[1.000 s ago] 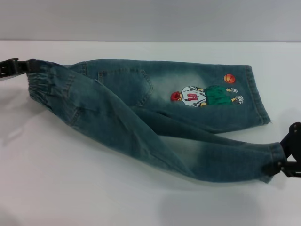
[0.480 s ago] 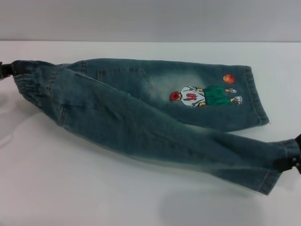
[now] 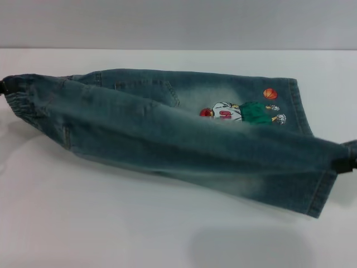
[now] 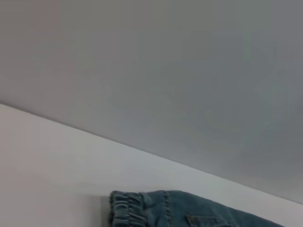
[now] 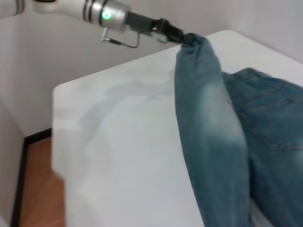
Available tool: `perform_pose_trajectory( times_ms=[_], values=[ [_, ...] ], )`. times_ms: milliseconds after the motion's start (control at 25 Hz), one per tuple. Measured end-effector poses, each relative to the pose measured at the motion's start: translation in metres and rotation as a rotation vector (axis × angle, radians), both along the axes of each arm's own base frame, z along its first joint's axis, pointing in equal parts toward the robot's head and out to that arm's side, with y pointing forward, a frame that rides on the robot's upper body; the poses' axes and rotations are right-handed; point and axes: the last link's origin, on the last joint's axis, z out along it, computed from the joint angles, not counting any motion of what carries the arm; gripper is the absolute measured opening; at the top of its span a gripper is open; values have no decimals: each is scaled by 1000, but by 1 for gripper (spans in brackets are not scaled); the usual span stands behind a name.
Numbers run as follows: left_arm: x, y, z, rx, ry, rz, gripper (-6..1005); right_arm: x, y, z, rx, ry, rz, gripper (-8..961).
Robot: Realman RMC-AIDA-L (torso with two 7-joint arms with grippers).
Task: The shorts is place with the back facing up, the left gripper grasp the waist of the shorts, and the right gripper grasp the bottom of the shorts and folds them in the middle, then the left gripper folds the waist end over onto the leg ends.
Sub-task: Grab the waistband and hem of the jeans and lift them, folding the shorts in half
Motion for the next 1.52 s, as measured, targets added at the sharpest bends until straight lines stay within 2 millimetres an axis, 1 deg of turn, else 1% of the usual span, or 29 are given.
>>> perform_pose_trajectory(
  times_ms=[160,200,320,400,440,560,600,1120,1360,1520],
  values=[
    [0,2,0,8,5,3,54,5,9,2,71,2,-30,-2],
    [2,6,-1,15,11,0,54,7,14,3,115,10,-49,-2],
    [6,11,-3,27,16,-3,54,9,17,3,138,15,-63,-2],
    [11,18,-6,34,24,-11,55,14,24,2,173,14,-88,0],
    [11,18,-6,34,24,-11,55,14,24,2,173,14,-88,0],
    [18,25,-10,36,37,-28,55,18,33,2,228,9,-112,-1],
    [22,30,-12,36,47,-38,55,19,37,2,254,11,-118,-1],
    [39,54,-25,57,117,-64,55,21,63,0,416,54,-143,-1],
    [45,61,-31,63,148,-74,55,23,77,-4,479,84,-179,-1],
    [48,67,-36,65,170,-76,56,24,88,-13,507,88,-200,-1]
  ],
)
